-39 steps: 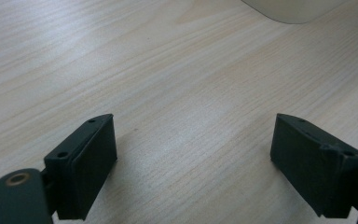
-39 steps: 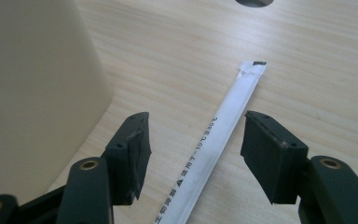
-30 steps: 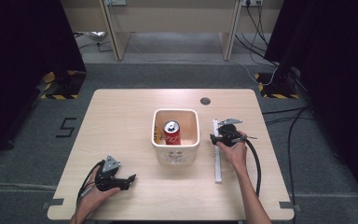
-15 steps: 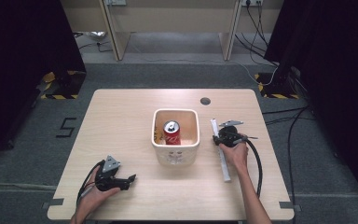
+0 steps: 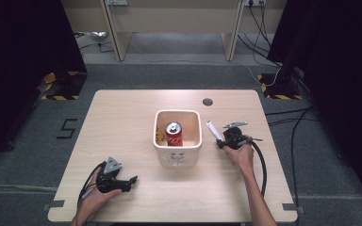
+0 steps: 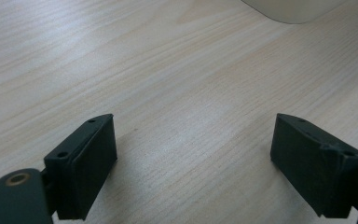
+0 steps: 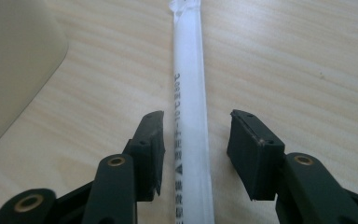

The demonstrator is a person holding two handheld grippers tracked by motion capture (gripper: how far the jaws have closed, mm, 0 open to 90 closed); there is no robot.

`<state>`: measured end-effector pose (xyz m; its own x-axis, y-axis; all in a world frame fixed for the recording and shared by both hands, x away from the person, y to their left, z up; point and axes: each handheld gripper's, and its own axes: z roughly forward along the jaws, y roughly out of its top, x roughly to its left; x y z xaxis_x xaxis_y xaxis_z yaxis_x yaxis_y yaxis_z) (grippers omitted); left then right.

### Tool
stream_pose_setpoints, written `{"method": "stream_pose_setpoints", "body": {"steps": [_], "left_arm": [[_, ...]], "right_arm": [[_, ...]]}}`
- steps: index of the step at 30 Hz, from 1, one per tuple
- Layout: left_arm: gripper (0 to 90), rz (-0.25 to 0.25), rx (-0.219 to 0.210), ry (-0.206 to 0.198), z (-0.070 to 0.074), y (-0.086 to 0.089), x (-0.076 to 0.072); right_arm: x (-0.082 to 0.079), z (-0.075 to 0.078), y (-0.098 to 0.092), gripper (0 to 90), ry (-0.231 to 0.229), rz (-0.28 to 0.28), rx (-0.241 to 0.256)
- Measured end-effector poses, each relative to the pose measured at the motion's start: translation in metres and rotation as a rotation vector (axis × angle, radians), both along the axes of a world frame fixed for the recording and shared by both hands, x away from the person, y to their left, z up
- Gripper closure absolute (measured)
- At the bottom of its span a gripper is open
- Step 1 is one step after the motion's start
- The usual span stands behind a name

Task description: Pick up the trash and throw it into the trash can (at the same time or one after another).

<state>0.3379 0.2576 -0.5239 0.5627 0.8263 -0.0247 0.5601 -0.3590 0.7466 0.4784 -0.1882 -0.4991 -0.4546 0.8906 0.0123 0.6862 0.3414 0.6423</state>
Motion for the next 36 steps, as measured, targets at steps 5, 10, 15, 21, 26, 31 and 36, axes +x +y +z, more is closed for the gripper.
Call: {"method": "stream_pose_setpoints", "body": {"steps": [5, 10, 15, 21, 26, 31, 36], "left_arm": [[13.7, 0.001, 0.000, 0.000, 0.000, 0.000, 0.000], [13.7, 0.001, 0.000, 0.000, 0.000, 0.000, 0.000], [13.7, 0.001, 0.000, 0.000, 0.000, 0.000, 0.000], [13.7, 0.000, 0.000, 0.001, 0.000, 0.000, 0.000], [13.6, 0.000, 0.000, 0.000, 0.000, 0.000, 0.000], [13.6, 0.000, 0.000, 0.000, 0.000, 0.000, 0.000], [13.7, 0.000, 0.000, 0.000, 0.000, 0.000, 0.000]], "right_arm": [[-0.009, 0.000, -0.004, 55.7, 0.006, 0.006, 0.000], [-0.009, 0.000, -0.005, 66.6, -0.004, 0.013, 0.002], [-0.014, -0.001, -0.002, 79.0, -0.010, 0.052, -0.001], [-0.016, 0.006, -0.010, 80.0, -0.044, 0.043, 0.057], [-0.021, 0.033, -0.022, 80.1, -0.149, 0.023, 0.107], [-0.024, 0.058, -0.027, 80.0, -0.210, 0.034, 0.143], [-0.026, 0.081, -0.026, 80.0, -0.252, 0.054, 0.171]]}}
